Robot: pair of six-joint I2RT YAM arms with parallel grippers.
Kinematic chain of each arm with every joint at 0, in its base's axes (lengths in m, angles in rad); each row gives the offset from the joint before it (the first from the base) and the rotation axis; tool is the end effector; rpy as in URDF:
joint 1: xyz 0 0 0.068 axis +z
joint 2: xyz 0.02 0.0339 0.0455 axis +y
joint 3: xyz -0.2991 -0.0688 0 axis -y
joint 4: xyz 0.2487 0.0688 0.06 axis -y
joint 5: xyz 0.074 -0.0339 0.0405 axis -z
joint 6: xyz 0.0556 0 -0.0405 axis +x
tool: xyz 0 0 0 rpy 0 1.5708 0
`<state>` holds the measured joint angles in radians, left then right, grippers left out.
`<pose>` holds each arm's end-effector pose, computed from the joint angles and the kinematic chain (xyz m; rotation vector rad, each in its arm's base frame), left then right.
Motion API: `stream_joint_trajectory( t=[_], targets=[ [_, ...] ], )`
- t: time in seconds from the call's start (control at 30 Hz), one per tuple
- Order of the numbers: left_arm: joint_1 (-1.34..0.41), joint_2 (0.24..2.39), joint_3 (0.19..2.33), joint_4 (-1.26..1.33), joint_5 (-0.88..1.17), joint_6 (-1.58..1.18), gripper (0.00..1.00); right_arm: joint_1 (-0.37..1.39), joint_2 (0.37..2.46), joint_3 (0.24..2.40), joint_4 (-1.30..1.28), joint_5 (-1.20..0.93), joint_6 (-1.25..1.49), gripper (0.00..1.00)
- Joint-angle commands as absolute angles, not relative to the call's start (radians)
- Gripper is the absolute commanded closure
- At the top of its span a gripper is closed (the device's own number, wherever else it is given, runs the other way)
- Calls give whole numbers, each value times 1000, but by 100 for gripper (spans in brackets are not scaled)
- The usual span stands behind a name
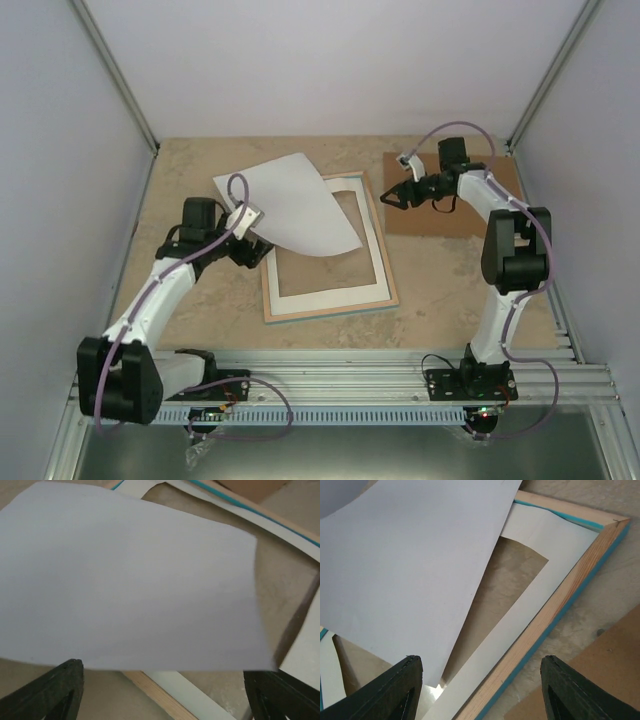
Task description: Put the photo into the frame
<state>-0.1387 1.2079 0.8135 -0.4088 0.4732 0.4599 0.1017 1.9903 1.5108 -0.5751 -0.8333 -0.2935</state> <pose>0.2463 -0.0600 0.2641 0.8870 2.1194 -0.3966 0.4387 0.0861 0.2283 -0.7408 2.2819 0.9895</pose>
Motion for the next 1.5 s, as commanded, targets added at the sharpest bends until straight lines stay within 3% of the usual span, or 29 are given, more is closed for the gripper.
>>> stream_joint_trajectory(
  t=[0.0,0.23,0.33,0.47,0.6,0.73,0.97,1.47],
  targets=[
    [-137,1062,711,-385,533,376,10,98,2007,1550,-555,-845,-279,34],
    [-135,893,679,-684,539,574,1,100,2010,1563,-571,-840,-288,32],
    [-124,857,655,-574,396,428,0,102,2015,1562,-572,-839,-285,32],
    [-56,1040,746,-431,364,125,0,112,2021,1575,-571,-841,-270,32],
    [67,1301,823,-366,557,-167,1,122,2016,1583,-563,-834,-267,31],
    [141,1456,814,-228,622,-333,2,138,2030,1603,-549,-828,-241,32],
    [165,1670,851,-66,674,-451,14,181,2076,1648,-515,-839,-166,32],
    [166,1923,993,-61,689,-415,38,288,2353,1882,-529,-837,56,32]
  ],
)
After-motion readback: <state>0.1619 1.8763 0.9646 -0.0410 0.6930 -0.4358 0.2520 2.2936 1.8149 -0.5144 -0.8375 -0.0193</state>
